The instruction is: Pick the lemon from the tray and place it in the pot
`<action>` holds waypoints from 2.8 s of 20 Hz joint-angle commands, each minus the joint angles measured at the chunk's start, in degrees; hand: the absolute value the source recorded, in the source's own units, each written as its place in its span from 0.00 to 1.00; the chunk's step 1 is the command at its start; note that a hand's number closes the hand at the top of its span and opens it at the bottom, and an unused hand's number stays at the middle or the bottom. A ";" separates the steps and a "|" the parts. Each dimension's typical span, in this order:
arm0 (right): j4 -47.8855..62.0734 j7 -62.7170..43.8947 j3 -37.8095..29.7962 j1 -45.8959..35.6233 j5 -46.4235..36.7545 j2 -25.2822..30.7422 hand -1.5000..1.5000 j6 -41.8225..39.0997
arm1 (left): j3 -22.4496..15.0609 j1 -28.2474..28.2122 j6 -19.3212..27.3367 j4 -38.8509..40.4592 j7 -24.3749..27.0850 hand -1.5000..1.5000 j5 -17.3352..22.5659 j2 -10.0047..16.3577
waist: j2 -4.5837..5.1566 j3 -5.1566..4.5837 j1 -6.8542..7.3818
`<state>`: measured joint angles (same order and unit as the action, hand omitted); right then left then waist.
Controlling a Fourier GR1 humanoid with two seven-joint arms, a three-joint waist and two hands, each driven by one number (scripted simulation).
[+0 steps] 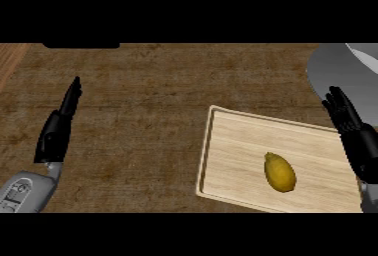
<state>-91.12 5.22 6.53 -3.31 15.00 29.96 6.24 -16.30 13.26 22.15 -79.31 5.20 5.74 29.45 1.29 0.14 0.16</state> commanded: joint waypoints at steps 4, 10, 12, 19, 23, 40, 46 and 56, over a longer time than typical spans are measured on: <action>-1.26 -11.69 7.73 0.60 1.73 0.49 1.00 -7.72 | -1.95 -3.03 -9.64 2.70 -3.50 0.50 7.11 -4.06 | -0.98 -0.31 -0.07; -8.73 -4.45 5.53 1.60 -17.42 -3.28 0.00 16.26 | -4.54 -6.61 -14.03 3.99 -7.74 0.50 12.10 -7.77 | -1.91 -0.33 -2.90; -11.51 1.64 3.15 3.87 -13.67 -7.53 0.00 18.01 | -6.04 -6.86 -14.20 3.76 -7.82 0.50 11.49 -9.06 | -1.75 -0.12 -2.77; -33.83 -21.62 4.42 7.21 -14.76 2.31 0.00 11.56 | -4.12 -8.29 -16.80 0.37 -9.29 0.50 11.68 -7.17 | -1.66 -0.30 -0.96; -34.66 -35.06 4.35 8.05 -13.21 6.94 0.00 7.51 | -3.42 -7.95 -18.56 3.42 -7.48 0.50 11.81 -7.44 | -1.47 -0.33 -1.02; -18.32 -50.38 12.46 -2.49 -3.50 3.64 0.00 -9.47 | -2.31 -7.57 -19.11 2.58 -8.73 0.50 8.66 -10.39 | -1.24 -0.14 0.13; -13.62 -40.02 7.41 2.93 -10.60 0.38 0.00 -11.97 | 2.37 -7.71 -24.62 5.03 -7.35 0.50 7.98 -9.97 | -1.29 -0.14 -0.29; -4.90 -23.78 -1.22 9.02 -6.83 -3.06 0.00 -18.88 | 2.95 -9.95 -24.00 2.50 -8.91 0.50 4.48 -13.23 | -1.29 -0.12 -0.32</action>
<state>-99.35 -25.54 7.94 2.62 5.71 28.07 -9.83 -14.05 5.29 -0.11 -78.06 -5.15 10.44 15.88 -0.11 0.09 -0.11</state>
